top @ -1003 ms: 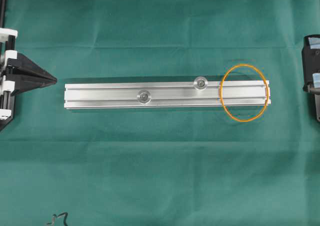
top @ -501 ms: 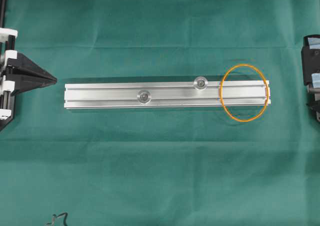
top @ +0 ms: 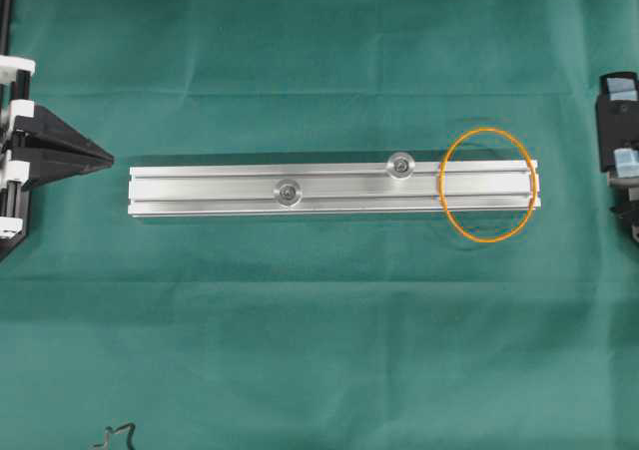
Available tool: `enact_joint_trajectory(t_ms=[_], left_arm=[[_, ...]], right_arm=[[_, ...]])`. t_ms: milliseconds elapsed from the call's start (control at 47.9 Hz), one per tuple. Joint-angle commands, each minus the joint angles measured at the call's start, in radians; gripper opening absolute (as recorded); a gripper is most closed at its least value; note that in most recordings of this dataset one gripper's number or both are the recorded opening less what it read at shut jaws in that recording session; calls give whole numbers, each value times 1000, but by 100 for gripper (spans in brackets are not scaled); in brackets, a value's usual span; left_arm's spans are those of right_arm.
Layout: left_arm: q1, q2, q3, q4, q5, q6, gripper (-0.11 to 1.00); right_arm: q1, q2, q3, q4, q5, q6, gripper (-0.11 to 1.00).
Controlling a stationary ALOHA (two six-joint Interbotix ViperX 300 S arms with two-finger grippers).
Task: Hook the rubber onto the shaft.
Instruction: 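Open the right gripper and move it toward the orange rubber band, then lower the right gripper over the band's edge and close on it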
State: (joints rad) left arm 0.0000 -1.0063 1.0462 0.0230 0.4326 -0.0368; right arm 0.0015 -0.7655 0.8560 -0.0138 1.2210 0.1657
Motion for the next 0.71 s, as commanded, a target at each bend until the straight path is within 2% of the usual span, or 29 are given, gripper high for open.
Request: enact_joint_trajectory(t_ms=[0, 272, 689], left_arm=[[2, 5, -28, 3, -3, 0, 2], [2, 5, -26, 3, -3, 0, 2], [2, 6, -26, 2, -2, 0, 2]], right_arm=[[2, 26, -40, 3, -40, -3, 98], [0, 121, -94, 3, -104, -5, 98], [2, 276, -196, 3, -160, -69, 98]])
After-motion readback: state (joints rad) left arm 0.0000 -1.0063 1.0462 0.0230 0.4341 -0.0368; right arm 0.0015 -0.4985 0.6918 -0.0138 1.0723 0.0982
